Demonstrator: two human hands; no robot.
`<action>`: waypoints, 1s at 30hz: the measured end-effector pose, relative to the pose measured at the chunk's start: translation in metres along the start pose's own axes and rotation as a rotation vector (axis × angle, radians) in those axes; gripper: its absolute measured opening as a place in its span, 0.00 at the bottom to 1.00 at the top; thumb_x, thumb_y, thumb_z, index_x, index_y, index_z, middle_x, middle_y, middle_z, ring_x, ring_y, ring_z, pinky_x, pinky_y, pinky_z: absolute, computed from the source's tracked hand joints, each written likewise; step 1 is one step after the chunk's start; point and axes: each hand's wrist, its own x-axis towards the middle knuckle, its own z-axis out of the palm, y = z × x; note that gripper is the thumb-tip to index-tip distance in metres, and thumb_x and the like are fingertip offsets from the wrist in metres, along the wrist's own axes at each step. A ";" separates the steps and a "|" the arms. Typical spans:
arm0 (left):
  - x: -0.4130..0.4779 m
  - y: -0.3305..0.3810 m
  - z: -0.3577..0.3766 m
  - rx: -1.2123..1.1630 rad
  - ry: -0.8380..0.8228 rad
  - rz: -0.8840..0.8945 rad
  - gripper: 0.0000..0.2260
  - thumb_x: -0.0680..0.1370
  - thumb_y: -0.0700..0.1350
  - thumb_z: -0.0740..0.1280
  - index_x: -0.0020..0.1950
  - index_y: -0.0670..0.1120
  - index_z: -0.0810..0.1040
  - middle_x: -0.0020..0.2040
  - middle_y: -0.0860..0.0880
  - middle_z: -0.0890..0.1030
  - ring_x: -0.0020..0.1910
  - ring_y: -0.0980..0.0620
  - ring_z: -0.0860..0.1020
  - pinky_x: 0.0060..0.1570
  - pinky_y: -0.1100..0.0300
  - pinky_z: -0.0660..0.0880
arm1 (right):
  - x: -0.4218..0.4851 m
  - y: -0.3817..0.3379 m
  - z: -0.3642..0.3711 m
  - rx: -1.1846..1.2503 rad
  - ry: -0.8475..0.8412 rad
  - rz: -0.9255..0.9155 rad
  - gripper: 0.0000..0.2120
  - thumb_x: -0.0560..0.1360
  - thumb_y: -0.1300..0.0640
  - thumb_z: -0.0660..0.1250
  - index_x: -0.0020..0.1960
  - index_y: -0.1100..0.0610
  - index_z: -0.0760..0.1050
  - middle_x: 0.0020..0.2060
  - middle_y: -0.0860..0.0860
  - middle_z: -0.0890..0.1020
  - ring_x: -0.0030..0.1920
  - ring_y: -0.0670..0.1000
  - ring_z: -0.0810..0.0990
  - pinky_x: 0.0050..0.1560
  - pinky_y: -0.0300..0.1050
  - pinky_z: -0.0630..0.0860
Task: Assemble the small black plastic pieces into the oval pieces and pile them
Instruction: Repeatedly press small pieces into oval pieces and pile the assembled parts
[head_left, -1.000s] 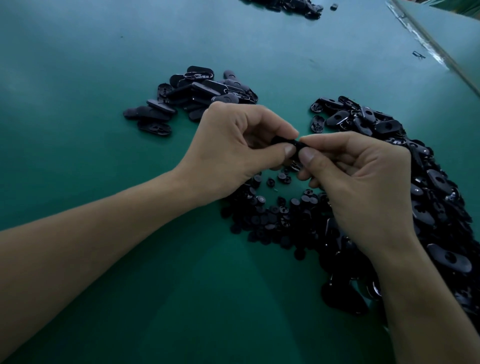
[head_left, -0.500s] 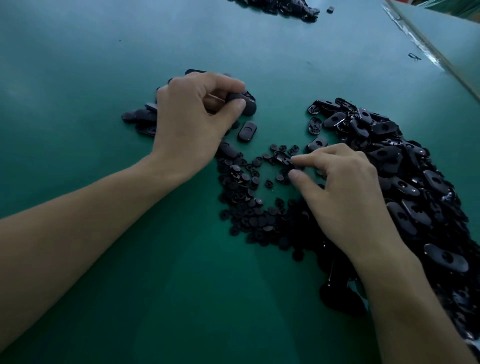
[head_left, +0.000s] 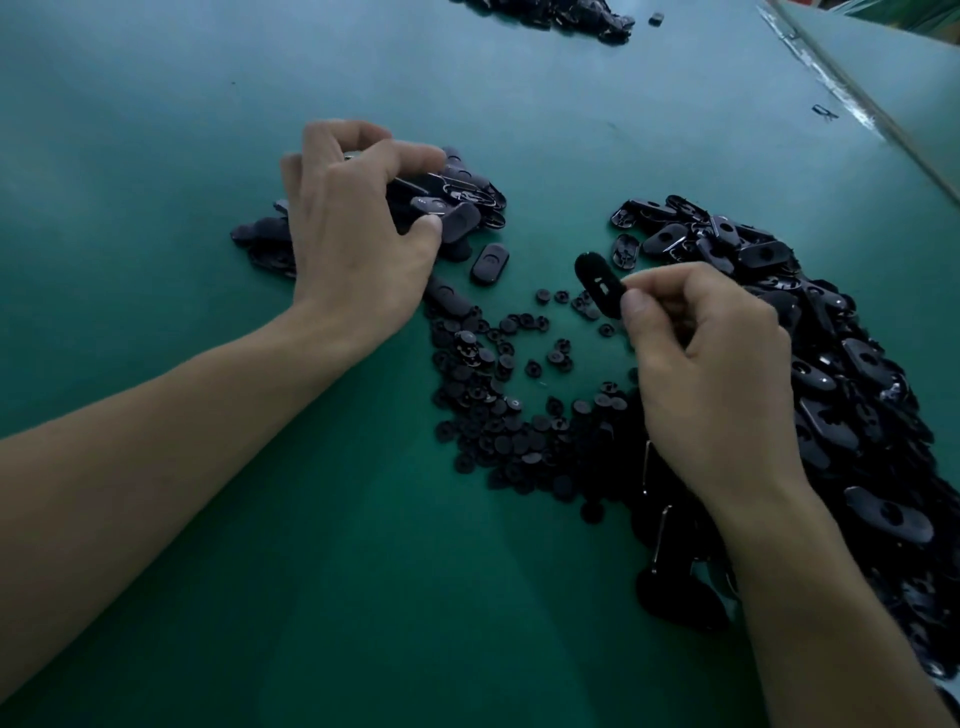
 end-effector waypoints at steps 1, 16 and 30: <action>-0.001 0.001 0.000 -0.012 0.022 0.022 0.14 0.75 0.43 0.71 0.60 0.56 0.82 0.58 0.55 0.67 0.60 0.54 0.65 0.64 0.70 0.61 | 0.001 0.000 -0.001 0.075 -0.008 0.016 0.09 0.81 0.58 0.66 0.47 0.45 0.77 0.37 0.40 0.81 0.41 0.42 0.80 0.41 0.34 0.77; -0.034 0.024 0.005 -0.558 -0.301 0.254 0.05 0.78 0.43 0.72 0.52 0.51 0.83 0.41 0.57 0.85 0.38 0.59 0.82 0.38 0.66 0.75 | 0.000 0.004 0.002 0.270 -0.052 0.026 0.07 0.79 0.58 0.70 0.51 0.47 0.83 0.38 0.41 0.85 0.41 0.40 0.83 0.44 0.32 0.77; -0.028 0.015 0.010 -0.759 -0.305 0.045 0.07 0.78 0.38 0.72 0.55 0.46 0.81 0.40 0.50 0.86 0.40 0.52 0.86 0.40 0.62 0.80 | -0.008 0.002 0.011 -0.216 -0.241 -0.047 0.07 0.75 0.51 0.73 0.52 0.49 0.85 0.43 0.45 0.80 0.49 0.48 0.75 0.50 0.49 0.77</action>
